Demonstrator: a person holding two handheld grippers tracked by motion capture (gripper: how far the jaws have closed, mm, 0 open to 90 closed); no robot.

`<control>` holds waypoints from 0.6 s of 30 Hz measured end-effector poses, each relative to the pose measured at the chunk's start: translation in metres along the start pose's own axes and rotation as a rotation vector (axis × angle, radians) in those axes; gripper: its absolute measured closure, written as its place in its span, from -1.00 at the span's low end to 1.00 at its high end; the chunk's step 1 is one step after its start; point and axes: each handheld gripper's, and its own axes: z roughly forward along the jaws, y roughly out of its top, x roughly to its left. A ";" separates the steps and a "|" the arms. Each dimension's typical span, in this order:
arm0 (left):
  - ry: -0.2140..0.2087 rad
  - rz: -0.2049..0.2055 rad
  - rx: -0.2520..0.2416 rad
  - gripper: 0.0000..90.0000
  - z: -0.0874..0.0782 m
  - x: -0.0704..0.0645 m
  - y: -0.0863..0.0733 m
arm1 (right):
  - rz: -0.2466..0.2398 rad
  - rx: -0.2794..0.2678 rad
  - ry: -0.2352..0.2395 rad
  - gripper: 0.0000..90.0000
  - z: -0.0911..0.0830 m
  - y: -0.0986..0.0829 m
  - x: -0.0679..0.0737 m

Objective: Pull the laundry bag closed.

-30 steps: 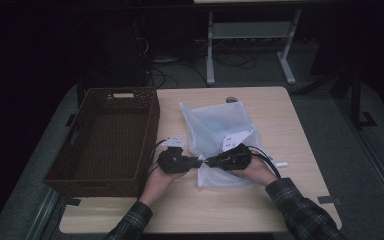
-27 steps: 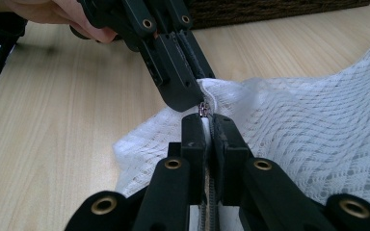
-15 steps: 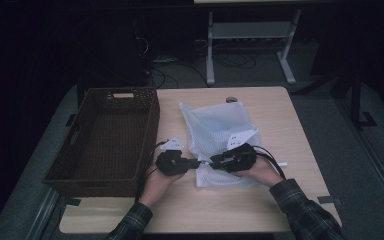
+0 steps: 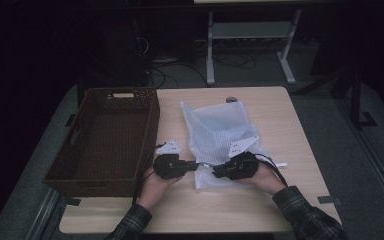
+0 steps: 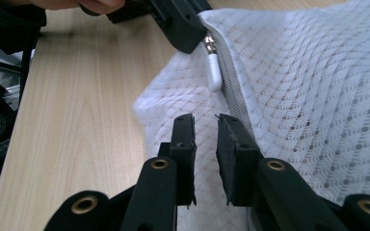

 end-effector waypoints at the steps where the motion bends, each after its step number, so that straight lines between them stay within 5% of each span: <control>1: -0.001 0.004 0.000 0.92 0.000 -0.001 0.000 | 0.004 -0.002 0.001 0.70 0.001 0.000 -0.001; 18: -0.012 0.049 0.008 0.93 0.001 -0.005 0.000 | -0.008 -0.020 0.041 0.72 0.013 0.013 -0.003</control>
